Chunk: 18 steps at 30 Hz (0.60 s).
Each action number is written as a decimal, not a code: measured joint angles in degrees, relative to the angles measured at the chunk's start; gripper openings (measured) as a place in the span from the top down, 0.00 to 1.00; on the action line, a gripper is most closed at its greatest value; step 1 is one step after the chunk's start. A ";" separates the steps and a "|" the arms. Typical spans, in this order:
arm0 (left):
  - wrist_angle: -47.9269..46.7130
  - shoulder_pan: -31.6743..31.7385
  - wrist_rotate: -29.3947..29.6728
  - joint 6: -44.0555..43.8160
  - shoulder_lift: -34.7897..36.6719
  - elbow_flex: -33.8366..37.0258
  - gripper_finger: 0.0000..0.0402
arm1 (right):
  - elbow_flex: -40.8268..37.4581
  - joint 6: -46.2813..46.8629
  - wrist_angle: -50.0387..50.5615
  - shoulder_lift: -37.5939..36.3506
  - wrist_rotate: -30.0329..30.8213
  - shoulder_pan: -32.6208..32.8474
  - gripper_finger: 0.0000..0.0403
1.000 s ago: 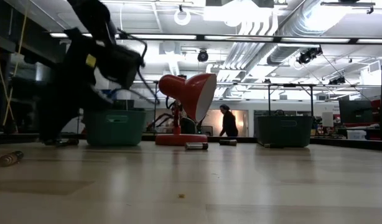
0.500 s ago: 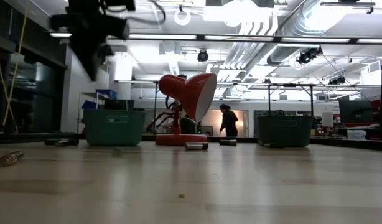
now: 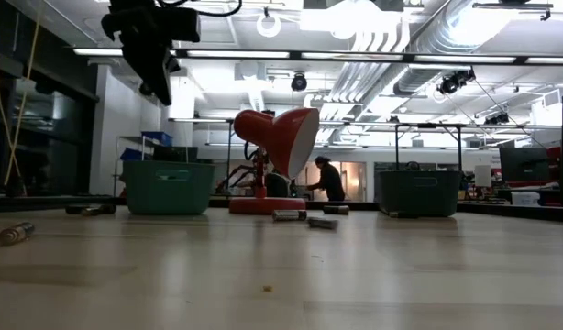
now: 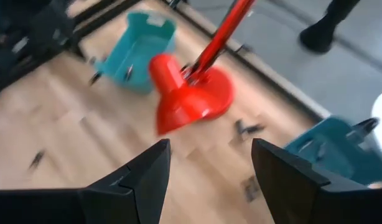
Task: Sort batteries
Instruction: Put the silver battery into the blue bin
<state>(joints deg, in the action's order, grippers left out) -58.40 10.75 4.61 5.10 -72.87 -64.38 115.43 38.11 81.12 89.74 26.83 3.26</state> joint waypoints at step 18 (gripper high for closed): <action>8.63 -0.36 -5.04 -6.56 7.67 0.02 1.00 | -14.43 -6.32 6.69 17.41 -11.60 0.12 0.45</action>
<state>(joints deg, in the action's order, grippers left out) -49.78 10.39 -0.44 -1.45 -65.21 -64.36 100.99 31.79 87.81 107.15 15.22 3.38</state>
